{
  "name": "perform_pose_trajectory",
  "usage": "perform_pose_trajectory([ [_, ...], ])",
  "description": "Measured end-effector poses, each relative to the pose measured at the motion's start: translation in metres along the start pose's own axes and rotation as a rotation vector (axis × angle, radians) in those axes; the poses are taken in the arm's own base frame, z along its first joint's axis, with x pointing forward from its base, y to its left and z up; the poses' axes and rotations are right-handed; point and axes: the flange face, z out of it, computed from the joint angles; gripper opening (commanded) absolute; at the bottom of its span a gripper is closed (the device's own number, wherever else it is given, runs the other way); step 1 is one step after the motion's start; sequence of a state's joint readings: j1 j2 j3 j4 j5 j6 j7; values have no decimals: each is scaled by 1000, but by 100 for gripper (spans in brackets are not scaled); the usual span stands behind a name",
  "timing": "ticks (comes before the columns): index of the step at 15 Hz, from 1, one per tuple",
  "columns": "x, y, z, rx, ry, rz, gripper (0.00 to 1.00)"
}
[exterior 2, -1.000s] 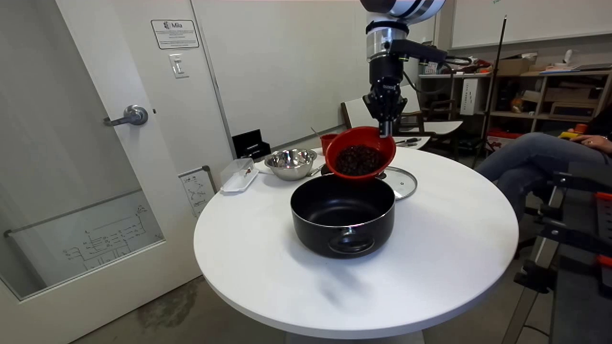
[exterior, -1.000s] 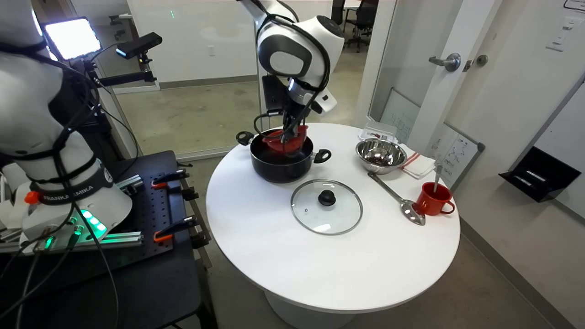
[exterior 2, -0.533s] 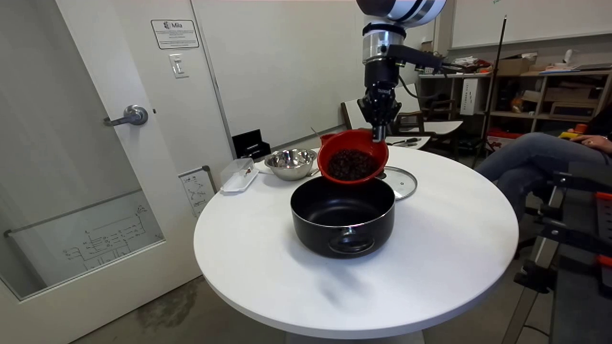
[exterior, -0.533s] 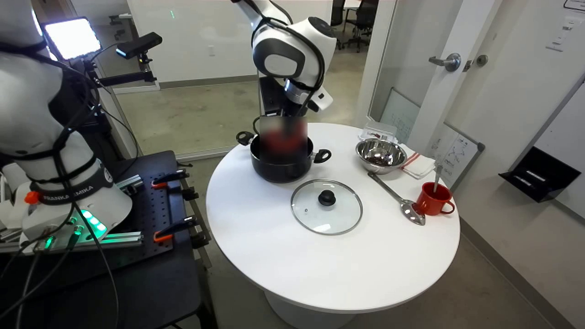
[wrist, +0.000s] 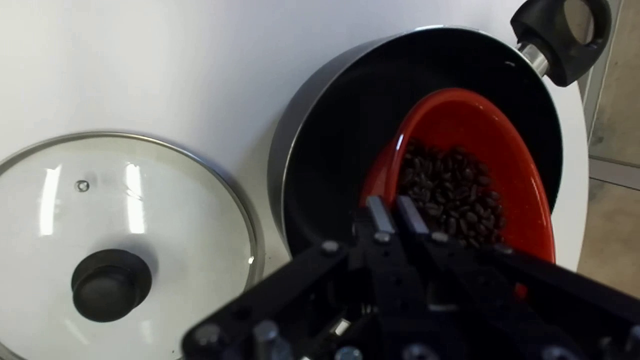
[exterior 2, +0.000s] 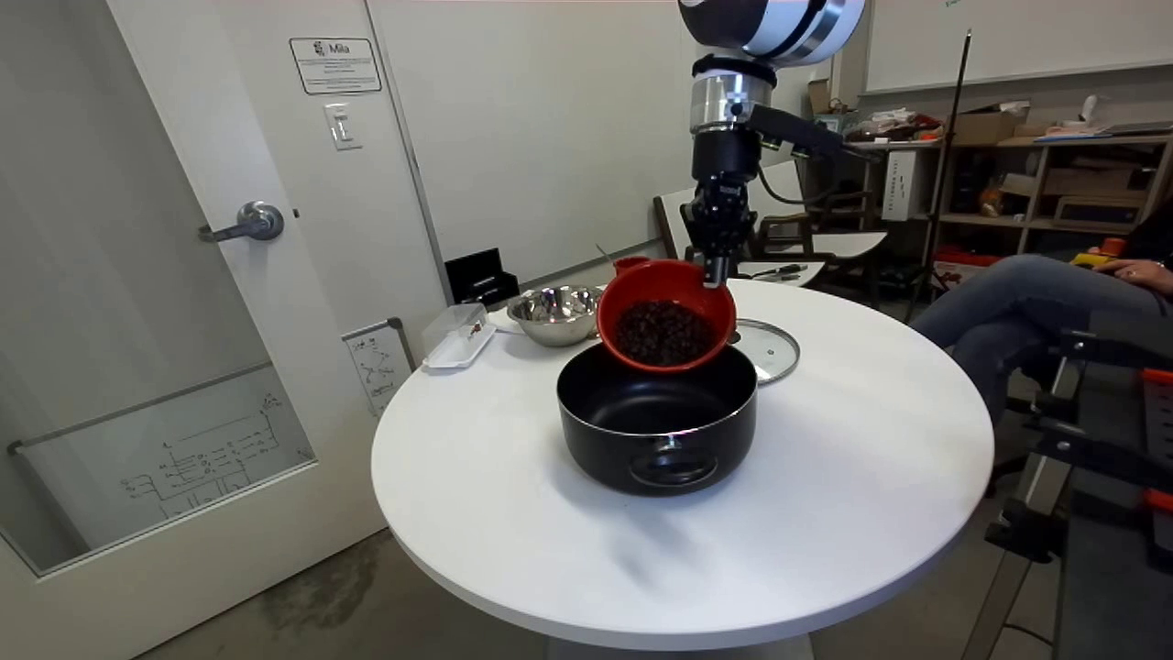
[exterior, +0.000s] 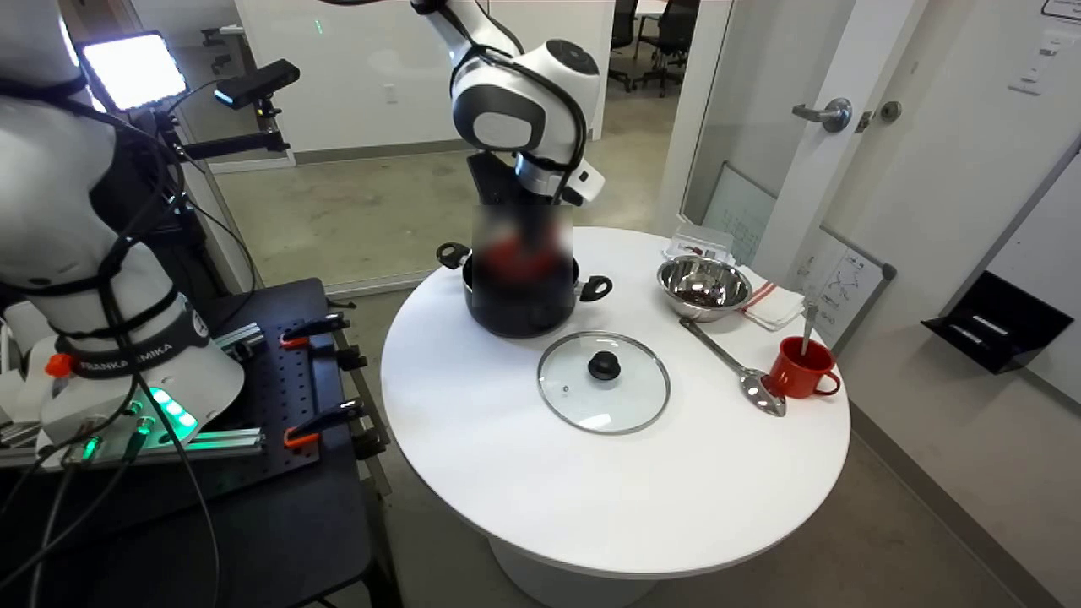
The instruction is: Pick up the lid from the pot and put it on the table, then pick up the red bowl and pour it's contents in the pot and pick up the lid and put it back on the pot
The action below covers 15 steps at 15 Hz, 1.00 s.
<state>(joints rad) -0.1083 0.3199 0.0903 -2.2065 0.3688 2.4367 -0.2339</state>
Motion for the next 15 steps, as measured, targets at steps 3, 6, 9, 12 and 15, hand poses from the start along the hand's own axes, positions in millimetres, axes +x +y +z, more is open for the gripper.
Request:
perform_pose_trajectory([
  [3,-3,-3,5,-8,24,-56,2],
  [6,-5,-6,9,-4,51,-111,2],
  [9,-8,-10,12,5,82,-171,2],
  [12,-10,-12,15,5,108,-228,2],
  [15,-12,-13,17,-6,132,-265,2],
])
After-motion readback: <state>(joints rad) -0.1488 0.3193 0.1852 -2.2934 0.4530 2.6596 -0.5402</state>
